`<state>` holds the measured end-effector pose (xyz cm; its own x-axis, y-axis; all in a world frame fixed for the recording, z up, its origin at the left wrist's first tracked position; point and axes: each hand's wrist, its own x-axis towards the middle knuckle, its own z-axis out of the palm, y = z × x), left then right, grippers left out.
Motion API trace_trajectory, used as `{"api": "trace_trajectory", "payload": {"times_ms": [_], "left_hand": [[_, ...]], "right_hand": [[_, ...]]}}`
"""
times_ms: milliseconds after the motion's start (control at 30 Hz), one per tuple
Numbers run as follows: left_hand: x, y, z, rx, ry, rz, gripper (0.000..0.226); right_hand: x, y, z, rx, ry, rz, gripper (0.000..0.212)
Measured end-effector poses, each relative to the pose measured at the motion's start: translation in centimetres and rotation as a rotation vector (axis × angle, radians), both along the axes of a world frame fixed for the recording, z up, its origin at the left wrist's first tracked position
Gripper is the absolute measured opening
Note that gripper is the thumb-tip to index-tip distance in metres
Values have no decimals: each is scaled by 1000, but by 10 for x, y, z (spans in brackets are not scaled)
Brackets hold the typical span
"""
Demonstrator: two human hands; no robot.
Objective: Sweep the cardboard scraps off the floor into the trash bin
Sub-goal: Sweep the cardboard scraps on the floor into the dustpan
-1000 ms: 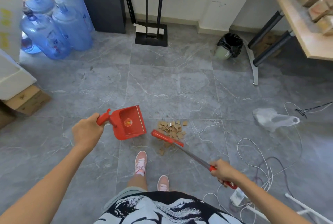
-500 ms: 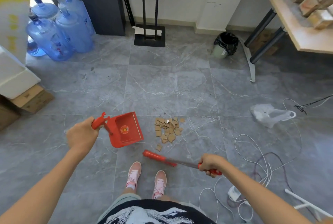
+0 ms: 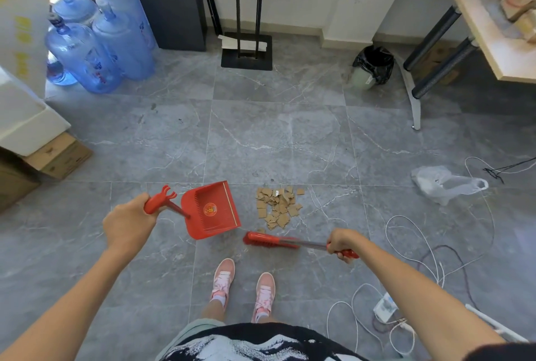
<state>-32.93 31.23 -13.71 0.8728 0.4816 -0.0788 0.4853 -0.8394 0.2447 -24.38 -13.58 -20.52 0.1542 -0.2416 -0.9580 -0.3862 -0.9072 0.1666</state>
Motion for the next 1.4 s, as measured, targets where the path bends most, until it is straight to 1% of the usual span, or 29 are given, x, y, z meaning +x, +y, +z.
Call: {"api": "trace_trajectory", "payload": {"times_ms": [167, 267, 367, 500, 567, 667, 767, 900, 1067, 1167, 1300, 1400], "left_hand": [[5, 17, -6, -6, 0, -8, 43], [9, 24, -6, -11, 14, -8, 43], [12, 29, -4, -20, 11, -9, 41], [16, 36, -2, -32, 11, -22, 43], [17, 42, -5, -45, 19, -26, 44], [19, 46, -10, -55, 40, -33, 44], [25, 46, -11, -81, 42, -37, 39], [36, 49, -12, -68, 52, -74, 36], [52, 51, -13, -55, 30, -149, 40], [62, 47, -14, -52, 10, -167, 37], [79, 35, -15, -49, -9, -195, 35], [96, 24, -21, -42, -14, -215, 37]], "right_hand": [[14, 6, -6, 4, -15, -24, 24], [17, 7, -7, 11, -31, -48, 17], [21, 9, -11, 0, -61, -83, 19], [26, 23, -10, -33, -95, -123, 7], [28, 28, -5, -33, -108, -107, 8], [35, 25, 11, -14, -113, -97, 16], [40, 17, 29, 22, -107, -147, 17], [38, 15, 46, 71, -70, -271, 7], [32, 20, 46, 93, -61, -335, 7], [36, 22, 48, 123, -64, -408, 8], [47, 19, 58, 165, -125, -548, 4], [61, 8, 56, 191, -185, -608, 3]]}}
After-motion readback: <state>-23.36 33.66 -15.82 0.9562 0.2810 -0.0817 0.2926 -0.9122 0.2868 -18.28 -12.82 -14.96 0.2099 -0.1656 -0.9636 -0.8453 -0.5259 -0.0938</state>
